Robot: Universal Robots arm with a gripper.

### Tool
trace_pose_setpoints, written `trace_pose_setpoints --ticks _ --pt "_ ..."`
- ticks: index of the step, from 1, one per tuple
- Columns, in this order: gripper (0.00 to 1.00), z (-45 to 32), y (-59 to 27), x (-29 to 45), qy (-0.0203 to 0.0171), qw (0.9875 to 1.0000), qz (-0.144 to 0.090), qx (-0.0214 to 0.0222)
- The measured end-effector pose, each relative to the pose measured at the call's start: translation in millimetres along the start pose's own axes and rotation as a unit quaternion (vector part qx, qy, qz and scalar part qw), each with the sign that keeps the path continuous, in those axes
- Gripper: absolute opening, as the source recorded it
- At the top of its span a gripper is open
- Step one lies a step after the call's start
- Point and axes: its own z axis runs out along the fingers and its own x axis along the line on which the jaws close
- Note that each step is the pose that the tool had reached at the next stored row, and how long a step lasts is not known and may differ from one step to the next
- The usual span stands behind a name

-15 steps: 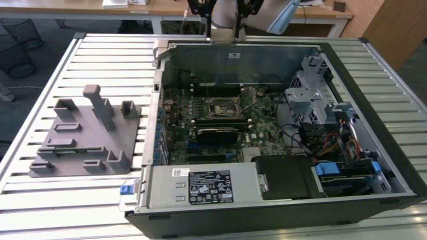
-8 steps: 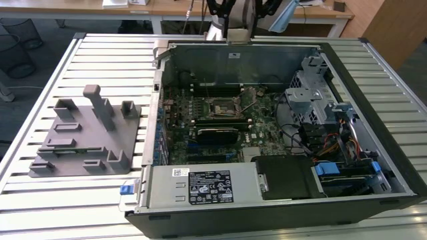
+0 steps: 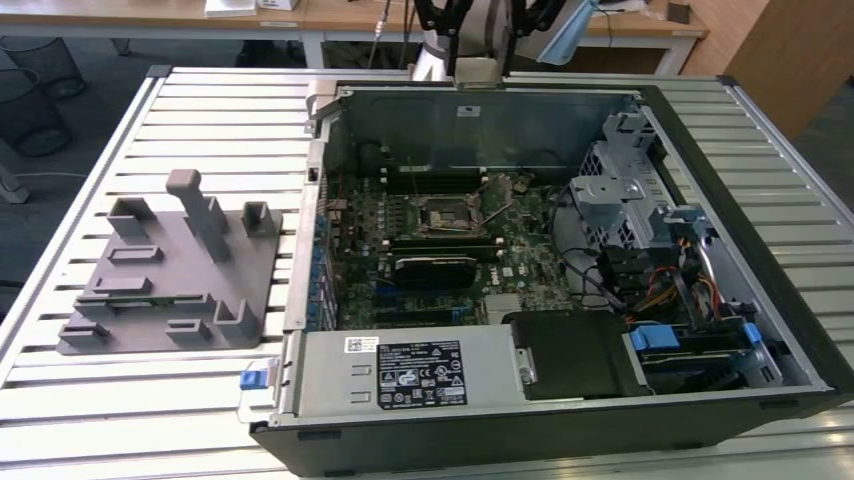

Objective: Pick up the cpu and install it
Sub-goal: 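Pick up the cpu and move it towards the insertion slot, then place the cpu into insertion slot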

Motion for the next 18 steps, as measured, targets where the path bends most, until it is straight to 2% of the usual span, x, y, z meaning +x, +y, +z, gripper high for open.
trace_pose_setpoints --ticks 5,9,13,18 --pt "0.53 0.1 0.0 0.0 -0.0001 1.0 0.006 0.0" --pt "0.53 0.7 0.0 0.0 -0.0011 0.9991 0.041 0.0002" --pt "0.53 1.8 0.0 0.0 -0.0021 0.997 0.078 0.0002" --pt "0.53 3.7 0.0 0.9 -0.0032 0.993 0.118 0.0003"
